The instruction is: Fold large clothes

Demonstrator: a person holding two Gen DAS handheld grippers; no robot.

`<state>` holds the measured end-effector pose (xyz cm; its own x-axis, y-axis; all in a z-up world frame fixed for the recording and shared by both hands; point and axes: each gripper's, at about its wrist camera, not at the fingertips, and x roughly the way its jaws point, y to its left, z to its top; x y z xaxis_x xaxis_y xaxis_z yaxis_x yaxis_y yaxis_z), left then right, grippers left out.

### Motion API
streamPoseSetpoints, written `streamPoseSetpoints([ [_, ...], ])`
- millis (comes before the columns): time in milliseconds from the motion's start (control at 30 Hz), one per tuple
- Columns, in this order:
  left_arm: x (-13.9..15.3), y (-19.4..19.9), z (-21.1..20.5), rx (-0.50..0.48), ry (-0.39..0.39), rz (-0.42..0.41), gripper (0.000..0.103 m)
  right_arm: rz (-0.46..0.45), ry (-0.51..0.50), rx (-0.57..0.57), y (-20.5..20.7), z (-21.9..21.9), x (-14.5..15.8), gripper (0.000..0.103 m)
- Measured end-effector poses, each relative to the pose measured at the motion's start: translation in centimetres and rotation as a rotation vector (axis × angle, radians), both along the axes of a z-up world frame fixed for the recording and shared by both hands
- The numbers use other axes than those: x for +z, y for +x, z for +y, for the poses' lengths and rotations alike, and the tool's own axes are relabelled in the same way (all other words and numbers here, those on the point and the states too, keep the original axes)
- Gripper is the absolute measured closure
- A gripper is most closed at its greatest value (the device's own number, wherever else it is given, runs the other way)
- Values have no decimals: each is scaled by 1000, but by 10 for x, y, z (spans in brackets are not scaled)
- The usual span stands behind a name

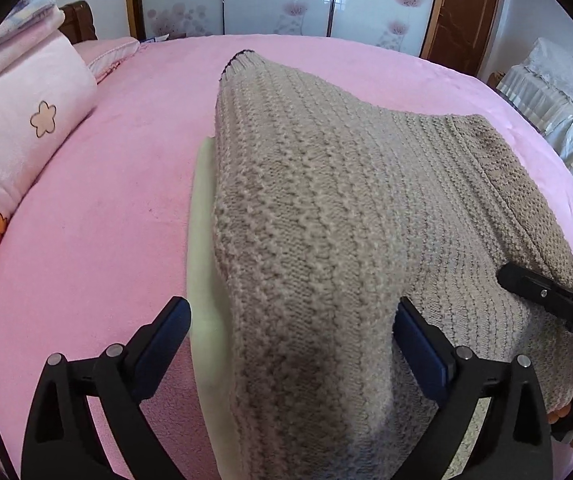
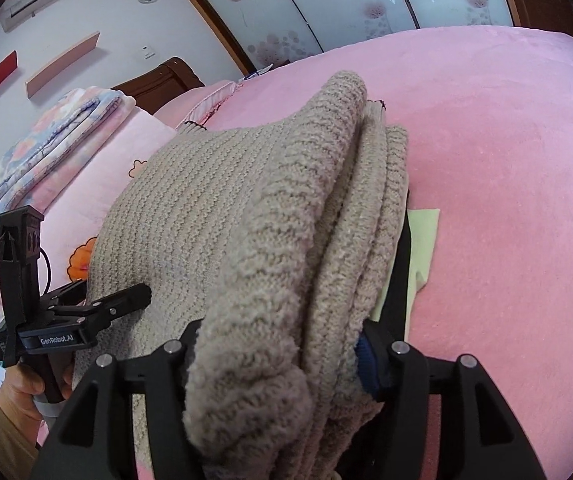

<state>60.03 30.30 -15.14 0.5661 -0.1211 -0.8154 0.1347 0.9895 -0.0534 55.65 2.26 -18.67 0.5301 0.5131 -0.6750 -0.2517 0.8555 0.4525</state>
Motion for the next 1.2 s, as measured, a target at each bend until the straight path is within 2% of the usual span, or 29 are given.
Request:
streamPoseSetpoints([
  [67, 5, -10, -6, 8, 45, -28, 0, -9, -30, -1, -1, 3, 8, 45],
  [267, 25, -25, -21, 33, 123, -59, 0, -44, -139, -21, -17, 3, 30, 42],
  [367, 41, -36, -24, 49, 135, -77, 0, -64, -179, -39, -29, -2, 47, 42],
  [600, 112, -84, -39, 73, 128, -136, 0, -60, -239, -100, -73, -21, 95, 42],
  [800, 175, -147, -68, 78, 113, -107, 0, -30, -257, -119, -139, -47, 147, 42],
  [967, 229, -219, -100, 62, 155, -122, 0, -14, -232, -115, -211, -72, 200, 42],
  [1200, 305, -322, -138, 55, 89, -151, 0, -65, -222, -144, -314, -110, 281, 42],
])
